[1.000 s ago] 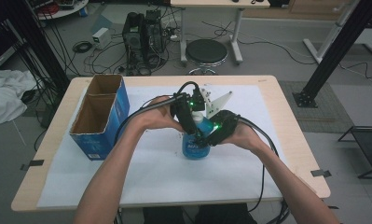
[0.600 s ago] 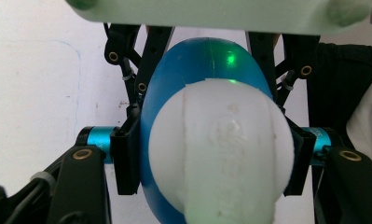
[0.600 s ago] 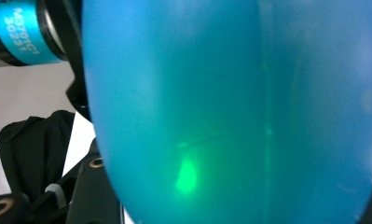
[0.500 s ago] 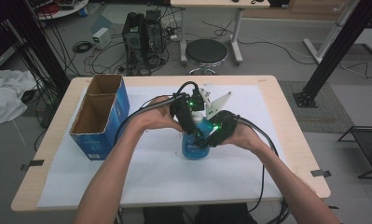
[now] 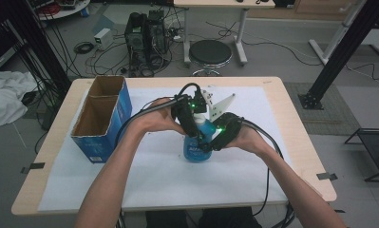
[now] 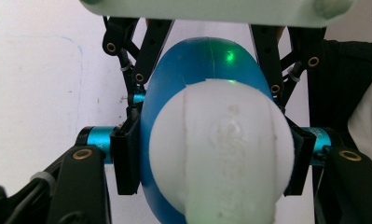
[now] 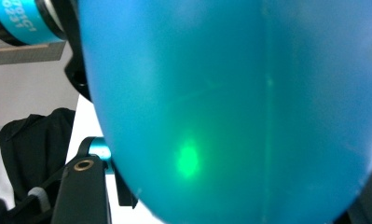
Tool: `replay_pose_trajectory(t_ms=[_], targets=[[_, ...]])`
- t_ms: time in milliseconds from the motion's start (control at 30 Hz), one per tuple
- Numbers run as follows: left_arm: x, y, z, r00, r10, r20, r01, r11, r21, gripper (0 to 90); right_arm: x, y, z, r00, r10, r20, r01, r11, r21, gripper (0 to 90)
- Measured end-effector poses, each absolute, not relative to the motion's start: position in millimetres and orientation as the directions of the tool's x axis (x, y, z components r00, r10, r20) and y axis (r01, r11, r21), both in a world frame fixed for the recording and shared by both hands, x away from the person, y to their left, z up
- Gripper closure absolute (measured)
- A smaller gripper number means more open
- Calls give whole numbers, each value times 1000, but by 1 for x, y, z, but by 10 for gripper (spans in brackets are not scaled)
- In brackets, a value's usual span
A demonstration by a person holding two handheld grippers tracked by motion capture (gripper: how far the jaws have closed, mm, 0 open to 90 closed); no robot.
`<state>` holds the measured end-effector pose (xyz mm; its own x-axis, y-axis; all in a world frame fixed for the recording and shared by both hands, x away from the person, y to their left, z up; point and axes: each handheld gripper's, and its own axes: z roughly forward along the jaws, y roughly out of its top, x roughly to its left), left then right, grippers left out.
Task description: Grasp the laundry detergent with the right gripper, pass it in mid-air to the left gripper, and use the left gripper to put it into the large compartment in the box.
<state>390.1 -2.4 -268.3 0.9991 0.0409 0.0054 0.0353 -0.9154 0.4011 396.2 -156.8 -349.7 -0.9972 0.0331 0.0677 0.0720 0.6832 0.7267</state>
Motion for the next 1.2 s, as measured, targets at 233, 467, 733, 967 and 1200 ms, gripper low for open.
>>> replay_pose_trajectory(t_ms=[233,467,733,967,1200], targets=[[390,-1,-268,999,42,3,37,-914,403,382,396,-157,-349,-997,34,71,74,686,723,333],[390,1,-268,999,48,8,41,-915,401,382,395,-159,-347,-996,42,73,82,688,721,308],[389,4,-267,999,52,8,45,-915,400,382,394,-162,-345,-995,46,94,99,698,710,289],[389,7,-266,997,71,7,62,-910,409,382,396,-164,-344,-998,40,51,65,698,713,276],[388,11,-263,997,82,12,71,-916,396,382,394,-169,-341,-995,66,75,99,709,699,240]])
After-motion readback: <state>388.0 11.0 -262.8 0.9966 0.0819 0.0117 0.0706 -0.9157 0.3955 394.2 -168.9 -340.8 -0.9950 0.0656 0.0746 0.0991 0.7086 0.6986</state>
